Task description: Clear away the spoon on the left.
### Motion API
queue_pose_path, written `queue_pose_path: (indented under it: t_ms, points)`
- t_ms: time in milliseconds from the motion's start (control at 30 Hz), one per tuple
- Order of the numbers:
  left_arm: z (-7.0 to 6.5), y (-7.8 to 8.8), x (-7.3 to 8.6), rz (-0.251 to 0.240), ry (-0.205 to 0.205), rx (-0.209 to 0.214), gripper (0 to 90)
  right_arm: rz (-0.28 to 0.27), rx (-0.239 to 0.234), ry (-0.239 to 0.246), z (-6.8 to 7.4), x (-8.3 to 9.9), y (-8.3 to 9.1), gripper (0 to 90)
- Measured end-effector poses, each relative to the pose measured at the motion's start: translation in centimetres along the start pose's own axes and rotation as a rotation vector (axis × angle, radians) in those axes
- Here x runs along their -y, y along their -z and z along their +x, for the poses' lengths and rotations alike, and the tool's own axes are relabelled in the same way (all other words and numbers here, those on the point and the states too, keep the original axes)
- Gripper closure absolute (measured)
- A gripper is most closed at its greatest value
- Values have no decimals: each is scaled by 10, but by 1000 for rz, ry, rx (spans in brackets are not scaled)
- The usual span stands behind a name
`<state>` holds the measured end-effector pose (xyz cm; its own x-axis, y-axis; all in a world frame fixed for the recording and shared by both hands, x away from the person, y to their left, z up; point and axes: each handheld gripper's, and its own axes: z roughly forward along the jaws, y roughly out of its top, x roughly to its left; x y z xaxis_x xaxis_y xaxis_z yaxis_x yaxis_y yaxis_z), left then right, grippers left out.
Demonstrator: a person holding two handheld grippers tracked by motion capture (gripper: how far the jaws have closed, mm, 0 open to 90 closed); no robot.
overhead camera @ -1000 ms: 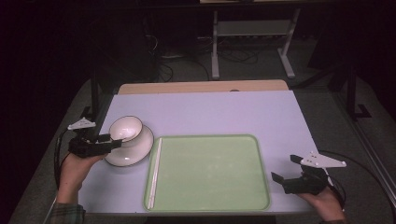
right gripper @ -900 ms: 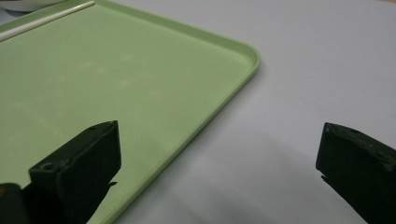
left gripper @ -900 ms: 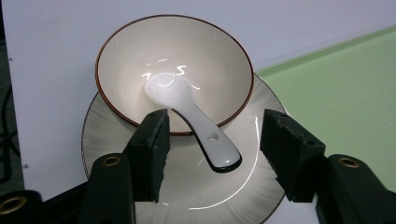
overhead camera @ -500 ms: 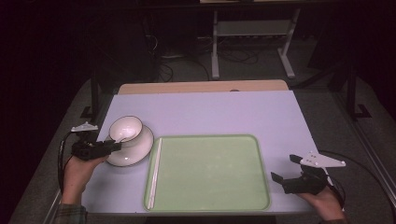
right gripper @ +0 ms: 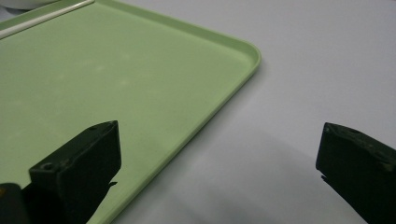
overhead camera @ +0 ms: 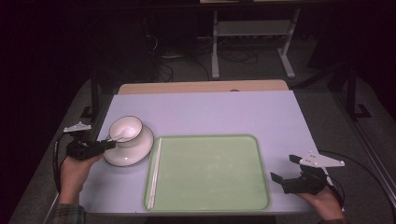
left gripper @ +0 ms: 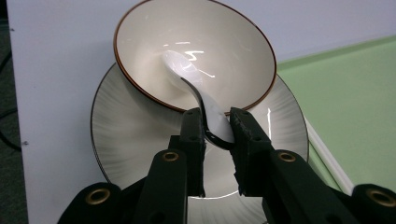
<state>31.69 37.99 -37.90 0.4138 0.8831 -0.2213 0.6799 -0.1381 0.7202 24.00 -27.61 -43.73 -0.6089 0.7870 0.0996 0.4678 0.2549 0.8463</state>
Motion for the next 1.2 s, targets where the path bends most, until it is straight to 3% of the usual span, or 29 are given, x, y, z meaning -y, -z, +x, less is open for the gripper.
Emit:
queue_pose_path:
  t_ms: [633, 800, 1067, 1200]
  points:
    - [7, 2, 0, -72, -12, 1, 775, 2, 1, 1, 1, 0, 0, 0]
    - [9, 3, 0, -93, -18, 0, 849, 4, 1, 2, 1, 0, 0, 0]
    - [12, 3, 0, -121, -17, 2, 796, 3, 1, 0, 1, 0, 0, 0]
    - [13, 3, -1, -135, -19, 7, 829, 6, 3, 2, 1, 0, -1, 0]
